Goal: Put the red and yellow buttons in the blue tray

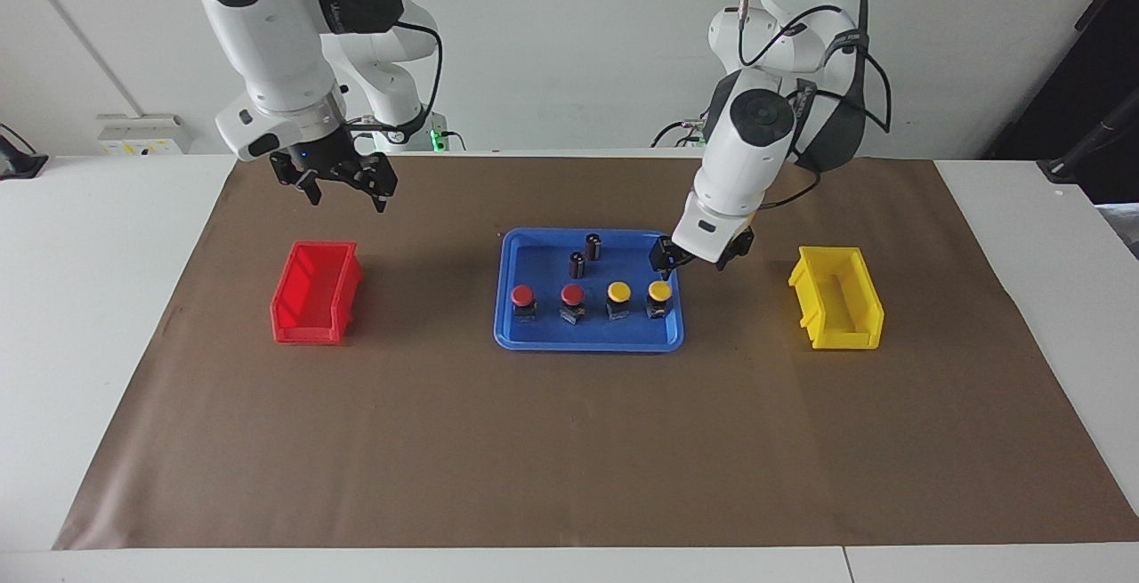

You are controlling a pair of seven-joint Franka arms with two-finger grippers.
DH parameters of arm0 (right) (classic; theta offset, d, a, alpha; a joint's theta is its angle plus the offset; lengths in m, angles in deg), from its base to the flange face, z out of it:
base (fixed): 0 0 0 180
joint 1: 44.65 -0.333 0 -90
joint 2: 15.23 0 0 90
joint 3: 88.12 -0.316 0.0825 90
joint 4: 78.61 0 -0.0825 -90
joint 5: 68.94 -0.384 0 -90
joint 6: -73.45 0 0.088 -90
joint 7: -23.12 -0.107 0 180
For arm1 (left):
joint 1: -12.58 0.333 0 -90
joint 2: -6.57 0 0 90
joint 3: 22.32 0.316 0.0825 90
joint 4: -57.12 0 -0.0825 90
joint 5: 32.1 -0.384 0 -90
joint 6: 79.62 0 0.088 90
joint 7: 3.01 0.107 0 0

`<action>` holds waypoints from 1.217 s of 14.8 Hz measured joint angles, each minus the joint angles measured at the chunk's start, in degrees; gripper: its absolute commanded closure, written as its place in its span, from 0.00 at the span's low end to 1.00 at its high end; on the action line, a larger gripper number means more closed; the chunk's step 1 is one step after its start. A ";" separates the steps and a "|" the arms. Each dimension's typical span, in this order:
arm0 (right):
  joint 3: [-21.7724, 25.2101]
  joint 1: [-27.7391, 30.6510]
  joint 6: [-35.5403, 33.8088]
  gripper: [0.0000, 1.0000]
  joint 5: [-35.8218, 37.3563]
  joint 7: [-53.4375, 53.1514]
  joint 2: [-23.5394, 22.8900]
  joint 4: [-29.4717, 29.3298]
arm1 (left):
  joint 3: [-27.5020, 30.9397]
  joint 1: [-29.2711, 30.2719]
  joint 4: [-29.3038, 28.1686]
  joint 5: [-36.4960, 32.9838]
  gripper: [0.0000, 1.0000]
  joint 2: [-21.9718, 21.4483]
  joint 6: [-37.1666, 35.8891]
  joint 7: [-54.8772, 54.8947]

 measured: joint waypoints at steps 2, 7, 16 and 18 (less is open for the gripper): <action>0.02 3.17 -3.14 0.00 0.00 3.29 0.50 -2.29 | 0.19 4.59 0.77 0.00 0.00 -2.15 -3.30 10.20; 0.02 5.93 -4.21 0.00 0.00 5.41 -0.11 -3.54 | 0.54 15.39 0.78 0.00 0.00 -5.80 -6.31 25.68; 1.16 9.64 -4.14 0.00 -0.13 11.41 -0.45 -4.04 | 0.48 20.52 1.34 0.00 0.00 -8.46 -7.10 33.15; 0.56 9.46 -4.15 0.00 -0.13 11.41 -0.45 -4.05 | 0.44 20.52 1.42 0.00 0.00 -8.72 -7.10 32.70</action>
